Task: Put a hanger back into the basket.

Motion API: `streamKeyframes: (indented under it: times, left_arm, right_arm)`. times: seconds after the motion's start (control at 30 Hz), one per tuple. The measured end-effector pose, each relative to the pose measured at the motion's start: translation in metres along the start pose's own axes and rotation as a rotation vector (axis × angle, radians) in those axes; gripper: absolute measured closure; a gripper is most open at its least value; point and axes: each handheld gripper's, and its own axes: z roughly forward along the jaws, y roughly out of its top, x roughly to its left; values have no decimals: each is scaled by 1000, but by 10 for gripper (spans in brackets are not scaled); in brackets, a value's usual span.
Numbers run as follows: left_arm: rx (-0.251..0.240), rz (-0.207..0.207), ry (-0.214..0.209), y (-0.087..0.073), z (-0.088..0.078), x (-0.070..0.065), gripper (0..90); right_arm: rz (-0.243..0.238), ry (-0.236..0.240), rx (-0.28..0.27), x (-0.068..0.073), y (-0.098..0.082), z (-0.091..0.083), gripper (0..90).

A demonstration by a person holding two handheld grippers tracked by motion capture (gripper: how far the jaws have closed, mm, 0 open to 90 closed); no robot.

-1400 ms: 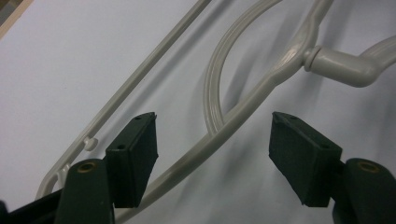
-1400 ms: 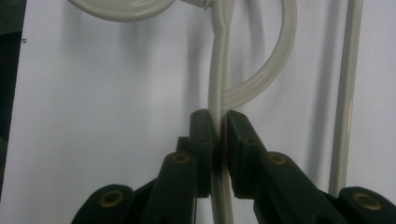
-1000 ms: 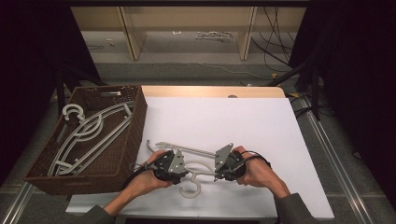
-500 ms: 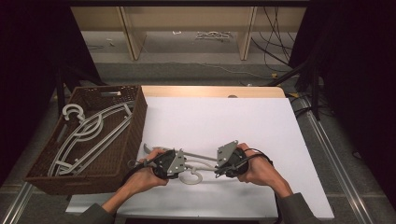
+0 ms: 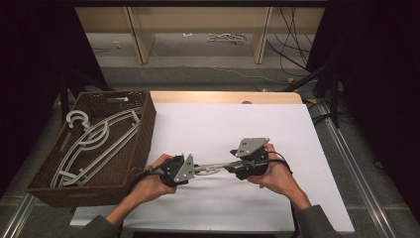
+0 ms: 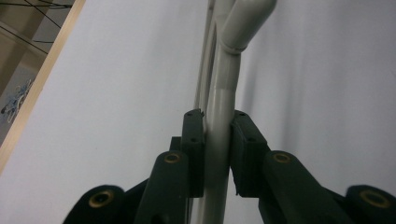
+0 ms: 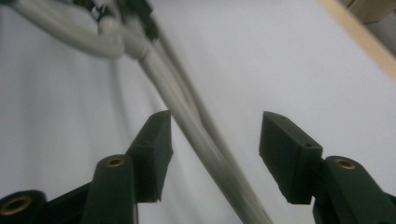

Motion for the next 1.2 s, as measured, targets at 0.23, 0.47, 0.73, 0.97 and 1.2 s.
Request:
streamKeyframes:
  times: [0.23, 0.47, 0.73, 0.97, 1.2]
  left_arm:
    - [-31, -163, -3, 0, -4, 15, 792]
    - [-44, -302, -15, -2, -10, 27, 792]
    - [-92, -383, 4, 1, -27, 38, 791]
    - [-143, -442, 14, -1, -46, 47, 791]
    - [-184, -484, 26, -1, -58, 50, 791]
  right_arm:
    - [76, -85, -76, -2, 2, -10, 346]
    - [111, -102, -114, -1, 2, -17, 323]
    - [136, -113, -126, 5, 0, -21, 308]
    - [173, -142, -176, 8, -6, -26, 286]
    - [234, -136, -211, 16, -17, -27, 261]
